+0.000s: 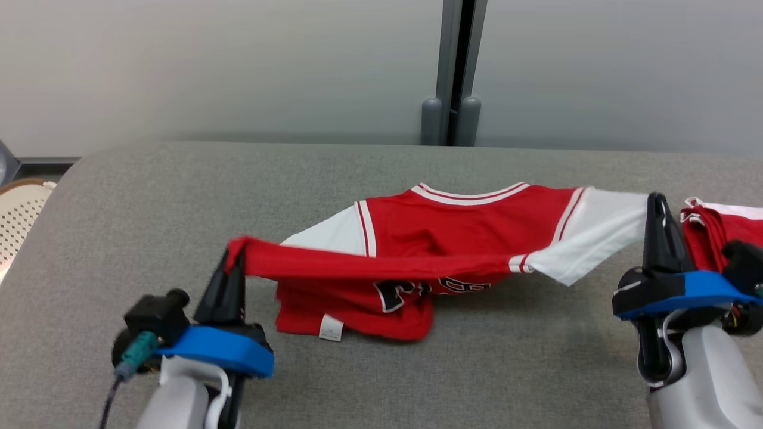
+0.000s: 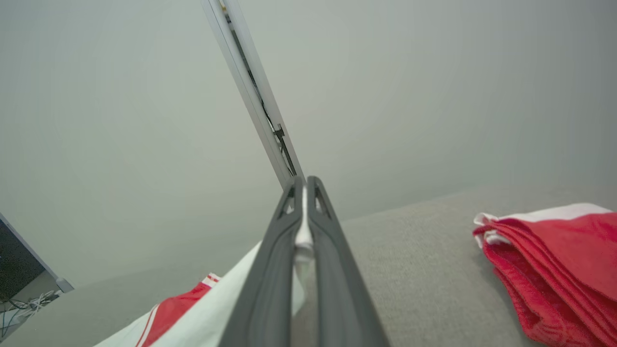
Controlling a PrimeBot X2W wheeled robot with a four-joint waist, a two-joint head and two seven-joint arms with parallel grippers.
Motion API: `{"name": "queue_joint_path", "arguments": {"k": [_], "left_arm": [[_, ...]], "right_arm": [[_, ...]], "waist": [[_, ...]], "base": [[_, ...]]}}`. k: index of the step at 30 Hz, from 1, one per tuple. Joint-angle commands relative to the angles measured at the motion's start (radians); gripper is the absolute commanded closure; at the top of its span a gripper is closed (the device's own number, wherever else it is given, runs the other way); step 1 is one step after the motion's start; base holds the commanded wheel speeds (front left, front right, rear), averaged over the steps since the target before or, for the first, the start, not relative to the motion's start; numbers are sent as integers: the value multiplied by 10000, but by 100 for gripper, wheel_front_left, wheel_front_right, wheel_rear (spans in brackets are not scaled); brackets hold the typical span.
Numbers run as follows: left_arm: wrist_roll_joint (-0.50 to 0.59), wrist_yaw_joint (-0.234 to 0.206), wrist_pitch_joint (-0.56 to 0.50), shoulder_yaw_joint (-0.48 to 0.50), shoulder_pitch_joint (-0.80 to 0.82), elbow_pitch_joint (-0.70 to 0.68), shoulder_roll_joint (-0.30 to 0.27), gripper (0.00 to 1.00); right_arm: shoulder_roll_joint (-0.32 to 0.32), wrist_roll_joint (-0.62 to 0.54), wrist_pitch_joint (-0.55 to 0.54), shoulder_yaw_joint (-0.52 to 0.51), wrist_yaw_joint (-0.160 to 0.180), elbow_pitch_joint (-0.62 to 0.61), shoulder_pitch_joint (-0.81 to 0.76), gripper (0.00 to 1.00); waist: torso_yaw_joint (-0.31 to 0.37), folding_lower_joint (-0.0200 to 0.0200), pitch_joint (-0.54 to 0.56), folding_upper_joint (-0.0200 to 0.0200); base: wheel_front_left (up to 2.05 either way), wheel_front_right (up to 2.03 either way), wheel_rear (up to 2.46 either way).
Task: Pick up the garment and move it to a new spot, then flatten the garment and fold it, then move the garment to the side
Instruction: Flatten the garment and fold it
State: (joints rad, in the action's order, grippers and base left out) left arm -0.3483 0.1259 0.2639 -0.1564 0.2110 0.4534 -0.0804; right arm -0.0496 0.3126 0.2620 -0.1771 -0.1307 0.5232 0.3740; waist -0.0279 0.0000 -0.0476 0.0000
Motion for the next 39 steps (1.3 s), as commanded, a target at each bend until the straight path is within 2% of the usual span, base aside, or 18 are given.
{"name": "queue_joint_path", "arguments": {"k": [1, 7, 12, 16, 19, 23, 28, 34, 39], "left_arm": [[-67, 75, 6, -4, 416, -330, -315, 100], [-112, 52, -597, -329, 2083, -1836, -1714, 100], [-275, 53, -1600, -383, 3204, -3201, -2609, 100], [-505, 52, -2473, -345, 3847, -4138, -3019, 100], [-621, 38, -3068, -332, 4149, -4471, -3193, 100], [-599, -56, -3479, -301, 4724, -4323, -3330, 100], [-572, -164, -3269, -216, 6091, -3236, -3092, 100], [-191, -272, -2085, -97, 8612, -1160, -2828, 100], [-57, -236, -728, -32, 10070, 87, -2619, 100]], "right_arm": [[-28, 135, 33, 111, -1, -362, 216, 100], [-353, 958, -154, 617, -1, -1921, 1475, 100], [-698, 1558, -1160, 824, -1, -3426, 2705, 100], [-856, 1527, -2094, 747, -1, -4388, 3617, 100], [-917, 1207, -2570, 729, -1, -4653, 4157, 100], [-814, 716, -2730, 665, -1, -4141, 4999, 100], [-639, -189, -2254, 621, -1, -2715, 6646, 100], [-542, -1426, -943, 227, -1, -1022, 9035, 100], [-645, -1885, -202, -28, -1, -283, 10272, 100]], "waist": [[163, 0, 261, 0], [320, 0, 651, 0], [381, 0, 674, 0], [381, 0, 390, 0], [381, 0, -87, 0], [441, 0, -944, 0], [609, 0, -2057, 0], [866, 0, -3036, 0], [976, 0, -3503, 0]], "base": [[0, 0, 0], [0, 0, 0], [0, 0, 0], [0, 0, 0], [0, 0, 0], [0, 0, 0], [0, 0, 0], [0, 0, 0], [0, 0, 0]]}}
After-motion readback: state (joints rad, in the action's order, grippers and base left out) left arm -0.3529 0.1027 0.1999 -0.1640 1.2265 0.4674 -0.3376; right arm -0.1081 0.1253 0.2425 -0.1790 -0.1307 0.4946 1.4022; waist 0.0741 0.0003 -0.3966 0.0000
